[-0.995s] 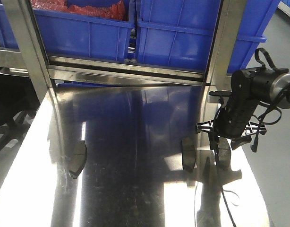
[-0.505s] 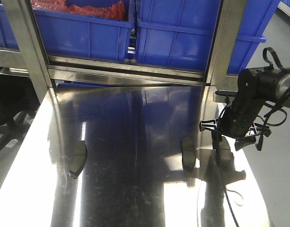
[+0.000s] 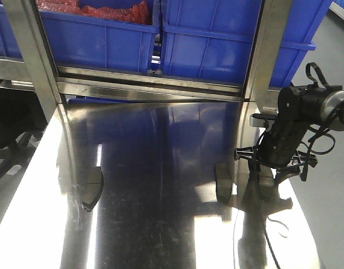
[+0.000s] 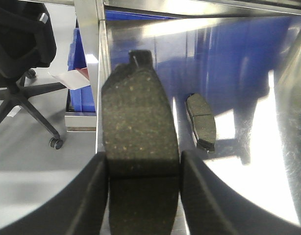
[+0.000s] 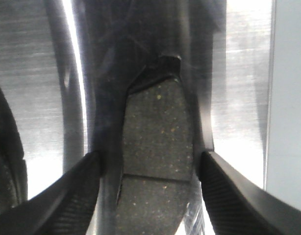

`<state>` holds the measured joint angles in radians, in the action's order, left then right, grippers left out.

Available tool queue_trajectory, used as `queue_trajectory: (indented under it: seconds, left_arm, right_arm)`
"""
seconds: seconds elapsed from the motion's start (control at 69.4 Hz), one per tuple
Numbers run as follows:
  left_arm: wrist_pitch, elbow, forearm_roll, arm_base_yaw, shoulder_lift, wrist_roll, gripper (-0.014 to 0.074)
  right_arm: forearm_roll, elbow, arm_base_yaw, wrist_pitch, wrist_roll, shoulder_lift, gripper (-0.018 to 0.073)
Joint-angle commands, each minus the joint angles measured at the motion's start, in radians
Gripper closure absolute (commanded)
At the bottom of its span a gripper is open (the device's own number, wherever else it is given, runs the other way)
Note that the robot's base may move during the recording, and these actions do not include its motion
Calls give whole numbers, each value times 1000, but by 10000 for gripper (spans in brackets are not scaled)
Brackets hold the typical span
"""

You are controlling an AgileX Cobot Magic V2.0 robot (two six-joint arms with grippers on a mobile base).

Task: Move and align brake pads A on conveyor
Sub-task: 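Close the right gripper on the brake pad and lift it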

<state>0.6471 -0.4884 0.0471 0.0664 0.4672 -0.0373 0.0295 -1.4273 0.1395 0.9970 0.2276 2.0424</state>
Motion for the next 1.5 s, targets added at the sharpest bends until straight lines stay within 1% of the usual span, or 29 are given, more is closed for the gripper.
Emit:
queue_trajectory:
  seconds: [0.0,0.13,0.245,0.591,0.692,0.75,0.894,1.009,1.168,1.297,1.398,1.485]
  left_arm:
    - [-87,-31,8,6,4,-11,604]
    - [-87,-31,8,6,4,-11,604]
    - [-87,-31,8,6,4,-11,604]
    - [-87,-31,8,6,4,-11,604]
    - [-87,-31,8,6,4,-11,604]
    - [-87,-31,8,6,4,-11,604]
    - [-87,-31,8,6,4,-11,604]
    - [-87,-31,8,6,4,-11,604]
    - [-87,-31,8,6,4,-11,604]
    - [-87,-31,8,6,4,-11,604]
    - [-87,-31,8,6,4,-11,604]
    - [-87,-31,8,6,4,-11,604]
  right_arm:
    - [-5,-29,-6,-18,-6,-51,125]
    - [-5,-29,-6,-18,-6,-51,158]
    - [-5,-29,-6,-12,-6,-51,210]
    - [-15,-29,-6,-3,-6,-51,459]
    - [-24,-29,-6,-3,-6,-51,514]
    - [-29,-29,-6,-5,-7,-55,531]
    - [-29,-29,-7,-18,-40,-83,540]
    - [-29,-29,-10,-6,-115,-122,538]
    - [-15,-17,-40,-9,-146,-203,536]
    - [-13,46,-76,-62,-195,-304,535]
    - [-13,132,-106,-125,-236,-401,535]
    - [-13,203,-117,-175,-258,-483,535]
